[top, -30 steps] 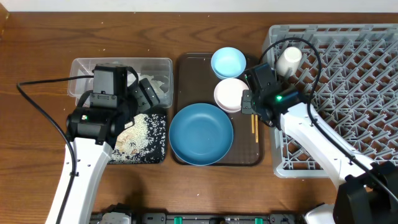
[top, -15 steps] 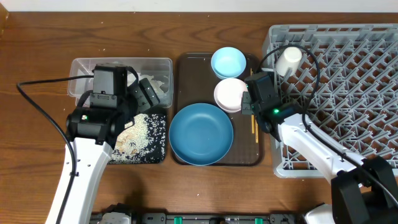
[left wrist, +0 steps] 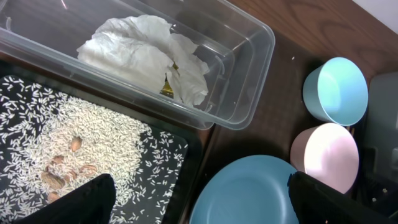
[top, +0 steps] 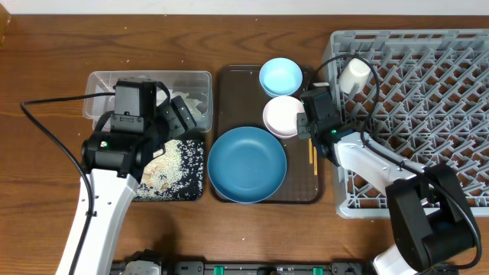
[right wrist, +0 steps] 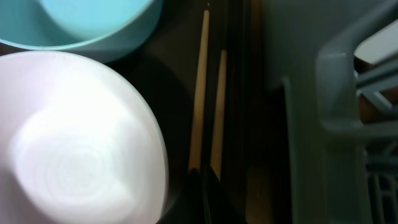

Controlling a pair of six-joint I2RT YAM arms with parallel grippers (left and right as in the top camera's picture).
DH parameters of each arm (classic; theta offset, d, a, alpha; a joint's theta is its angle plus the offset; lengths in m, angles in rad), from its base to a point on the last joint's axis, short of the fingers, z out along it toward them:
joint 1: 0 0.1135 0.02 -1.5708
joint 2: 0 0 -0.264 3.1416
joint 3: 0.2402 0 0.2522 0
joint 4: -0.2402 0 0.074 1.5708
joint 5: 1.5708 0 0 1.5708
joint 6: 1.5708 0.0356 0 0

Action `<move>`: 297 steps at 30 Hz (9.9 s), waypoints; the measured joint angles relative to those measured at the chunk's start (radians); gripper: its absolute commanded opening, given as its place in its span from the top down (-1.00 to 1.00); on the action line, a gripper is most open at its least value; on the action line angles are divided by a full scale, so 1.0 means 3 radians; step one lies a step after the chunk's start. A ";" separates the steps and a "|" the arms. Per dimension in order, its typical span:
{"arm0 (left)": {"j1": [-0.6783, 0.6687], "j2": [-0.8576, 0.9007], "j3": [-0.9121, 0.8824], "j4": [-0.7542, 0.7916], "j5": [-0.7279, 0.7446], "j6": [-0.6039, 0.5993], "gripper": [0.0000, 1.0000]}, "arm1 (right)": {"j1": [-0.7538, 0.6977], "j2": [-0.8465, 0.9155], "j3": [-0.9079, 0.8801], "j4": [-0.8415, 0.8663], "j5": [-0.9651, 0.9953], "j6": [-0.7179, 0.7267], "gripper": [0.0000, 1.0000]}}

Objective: Sort waste into correct bins and load items into the dishwasher rack
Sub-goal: 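Lower the right gripper beside the pink bowl and grasp a wooden chopstick, then carry the chopstick right and stand it in the dish rack, then move the right gripper back to the remaining chopstick on the brown tray, then close the right gripper on the second wooden chopstick, then carry the second chopstick into the dish rack and release it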

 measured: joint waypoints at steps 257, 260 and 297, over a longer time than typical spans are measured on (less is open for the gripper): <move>0.0000 0.0000 0.0000 0.0001 0.0000 -0.0001 -0.83 | 0.0221 0.0315 0.0488 -0.1667 -0.0237 0.0807 0.93; 0.0000 0.0000 0.0000 0.0001 0.0000 -0.0001 -0.83 | 0.0221 0.0315 0.0488 -0.1671 -0.0235 0.0811 0.98; 0.0000 0.0000 0.0000 0.0001 0.0000 -0.0001 -0.82 | -0.0715 -0.0959 0.0856 -0.2659 -0.0455 -0.0182 0.98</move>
